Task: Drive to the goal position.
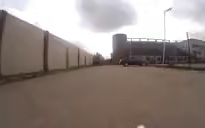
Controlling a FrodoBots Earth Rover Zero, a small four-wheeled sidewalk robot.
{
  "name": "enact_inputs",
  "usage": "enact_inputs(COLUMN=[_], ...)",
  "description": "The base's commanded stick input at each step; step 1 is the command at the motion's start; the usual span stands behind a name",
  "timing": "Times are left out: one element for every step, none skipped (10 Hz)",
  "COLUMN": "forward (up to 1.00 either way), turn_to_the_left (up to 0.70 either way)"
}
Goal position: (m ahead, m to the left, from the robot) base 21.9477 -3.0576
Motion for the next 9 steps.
enact_inputs(forward=[0.7,0.7,0.7,0.7,0.7,0.7,0.7,0.7,0.7], turn_to_the_left=[0.0,0.0,0.0,0.0,0.0,0.0,0.0,-0.02,-0.11])
